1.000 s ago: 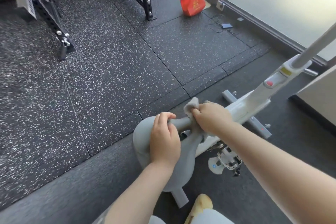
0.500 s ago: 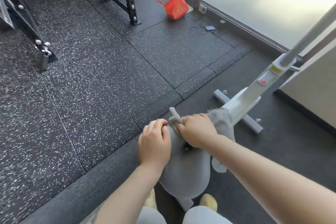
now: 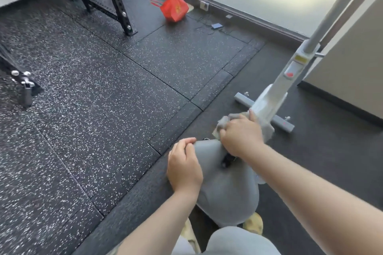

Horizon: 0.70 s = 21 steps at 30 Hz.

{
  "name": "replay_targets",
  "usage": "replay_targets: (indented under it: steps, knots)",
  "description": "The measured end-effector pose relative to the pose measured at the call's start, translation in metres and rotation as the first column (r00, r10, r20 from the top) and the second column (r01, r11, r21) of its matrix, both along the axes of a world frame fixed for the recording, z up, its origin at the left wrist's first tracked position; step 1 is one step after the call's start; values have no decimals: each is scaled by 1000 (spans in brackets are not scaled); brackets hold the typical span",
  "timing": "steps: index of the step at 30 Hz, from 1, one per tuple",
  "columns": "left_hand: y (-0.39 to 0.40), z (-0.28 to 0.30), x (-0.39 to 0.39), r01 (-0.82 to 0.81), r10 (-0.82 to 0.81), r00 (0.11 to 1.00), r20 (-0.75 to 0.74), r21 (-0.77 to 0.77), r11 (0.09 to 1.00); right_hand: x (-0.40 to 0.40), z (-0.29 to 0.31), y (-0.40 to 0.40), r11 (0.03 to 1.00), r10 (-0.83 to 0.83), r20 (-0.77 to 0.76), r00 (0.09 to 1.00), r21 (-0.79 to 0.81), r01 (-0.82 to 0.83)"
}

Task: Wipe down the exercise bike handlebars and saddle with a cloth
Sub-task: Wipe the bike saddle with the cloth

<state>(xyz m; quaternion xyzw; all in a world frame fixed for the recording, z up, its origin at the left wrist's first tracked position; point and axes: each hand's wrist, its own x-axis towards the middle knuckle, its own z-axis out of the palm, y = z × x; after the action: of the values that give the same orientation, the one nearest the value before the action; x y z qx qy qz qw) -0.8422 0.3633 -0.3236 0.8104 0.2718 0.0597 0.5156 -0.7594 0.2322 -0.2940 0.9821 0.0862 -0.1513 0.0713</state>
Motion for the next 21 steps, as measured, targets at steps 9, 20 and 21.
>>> replay_targets:
  steps: [9,20,21]
  knots:
    - [3,1,0,11,-12,999,-41,-32,999,1,1,-4,998,-35,69,997,-46,38]
    - [0,5,-1,-45,44,999,-14,-74,996,-15,-5,15,999,-23,107,994,37,19]
    - [0,5,-1,-50,49,999,-20,-62,997,-28,-6,30,995,20,107,994,99,-31]
